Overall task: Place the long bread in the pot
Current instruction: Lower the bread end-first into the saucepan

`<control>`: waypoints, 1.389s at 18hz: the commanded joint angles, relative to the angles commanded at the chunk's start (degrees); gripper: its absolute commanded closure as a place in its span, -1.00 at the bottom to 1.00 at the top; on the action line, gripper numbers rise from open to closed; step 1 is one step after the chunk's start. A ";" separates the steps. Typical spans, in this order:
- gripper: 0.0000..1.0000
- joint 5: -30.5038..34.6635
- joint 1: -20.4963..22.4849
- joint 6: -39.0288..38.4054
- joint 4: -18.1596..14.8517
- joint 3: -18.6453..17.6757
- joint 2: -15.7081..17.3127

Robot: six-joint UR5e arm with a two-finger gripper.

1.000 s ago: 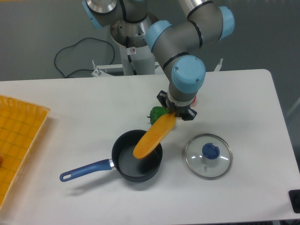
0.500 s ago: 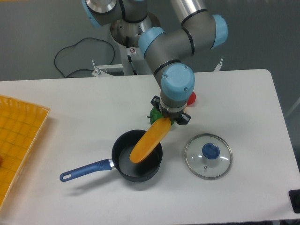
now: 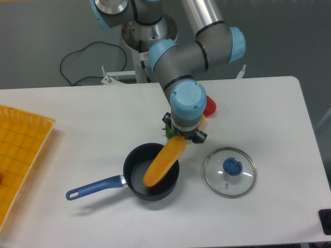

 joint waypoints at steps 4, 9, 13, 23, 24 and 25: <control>-0.25 0.00 0.00 0.00 0.00 0.00 -0.09; -0.53 1.67 -0.44 0.09 0.09 0.09 -0.44; -0.67 1.76 -0.53 0.09 0.09 0.09 -0.44; -1.00 1.67 -0.53 0.17 0.00 0.97 1.32; -1.00 1.67 -0.44 0.18 0.00 1.14 1.49; -1.00 1.58 -0.44 0.26 -0.09 1.14 1.93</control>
